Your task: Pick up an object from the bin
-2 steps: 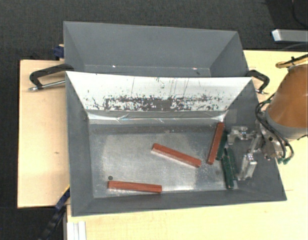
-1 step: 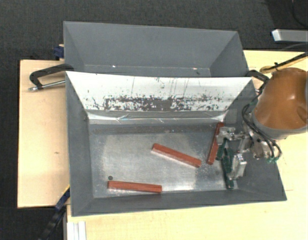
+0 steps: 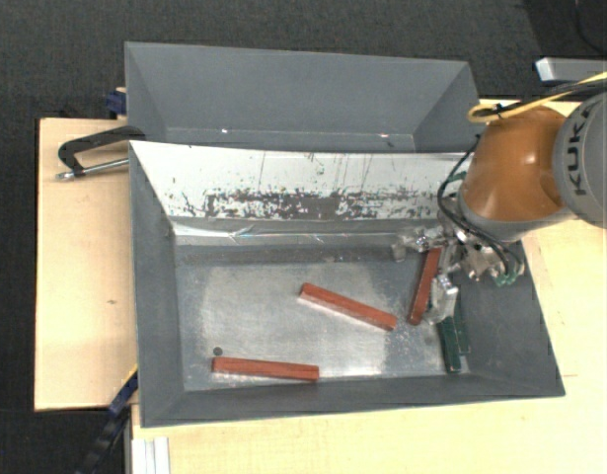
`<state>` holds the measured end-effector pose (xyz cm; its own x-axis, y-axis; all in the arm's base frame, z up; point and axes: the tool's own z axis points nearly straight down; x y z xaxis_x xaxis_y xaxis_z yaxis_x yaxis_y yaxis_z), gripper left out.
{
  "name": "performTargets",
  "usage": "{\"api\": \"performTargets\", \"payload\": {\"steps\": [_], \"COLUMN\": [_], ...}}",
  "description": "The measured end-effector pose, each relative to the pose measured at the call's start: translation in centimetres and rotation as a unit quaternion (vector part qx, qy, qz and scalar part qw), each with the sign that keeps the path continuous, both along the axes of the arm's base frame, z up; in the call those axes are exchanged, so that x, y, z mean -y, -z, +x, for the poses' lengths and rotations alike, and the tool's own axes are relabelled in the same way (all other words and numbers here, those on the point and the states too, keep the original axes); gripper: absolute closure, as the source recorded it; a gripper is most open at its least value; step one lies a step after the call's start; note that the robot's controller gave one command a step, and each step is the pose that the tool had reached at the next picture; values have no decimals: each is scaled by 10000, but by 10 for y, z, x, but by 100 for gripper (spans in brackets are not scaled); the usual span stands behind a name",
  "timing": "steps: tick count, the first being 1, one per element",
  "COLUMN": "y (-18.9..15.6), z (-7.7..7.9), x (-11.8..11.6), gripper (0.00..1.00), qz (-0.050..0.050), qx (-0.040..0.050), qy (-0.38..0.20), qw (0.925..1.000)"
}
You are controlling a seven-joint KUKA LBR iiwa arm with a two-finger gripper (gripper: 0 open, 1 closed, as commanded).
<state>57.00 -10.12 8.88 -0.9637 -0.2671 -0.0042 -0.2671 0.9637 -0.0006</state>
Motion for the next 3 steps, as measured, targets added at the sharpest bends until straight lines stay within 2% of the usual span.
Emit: {"api": "performTargets", "payload": {"steps": [1, 2, 3], "y": [8, 12, 12], "z": [18, -2, -2], "x": [-9, -13, -13], "gripper": [100, 0, 0], "qz": [8, 9, 8], "qx": [-10, -15, -15], "qy": [861, 1366, 1364], "qw": [9963, 9906, 9907]}}
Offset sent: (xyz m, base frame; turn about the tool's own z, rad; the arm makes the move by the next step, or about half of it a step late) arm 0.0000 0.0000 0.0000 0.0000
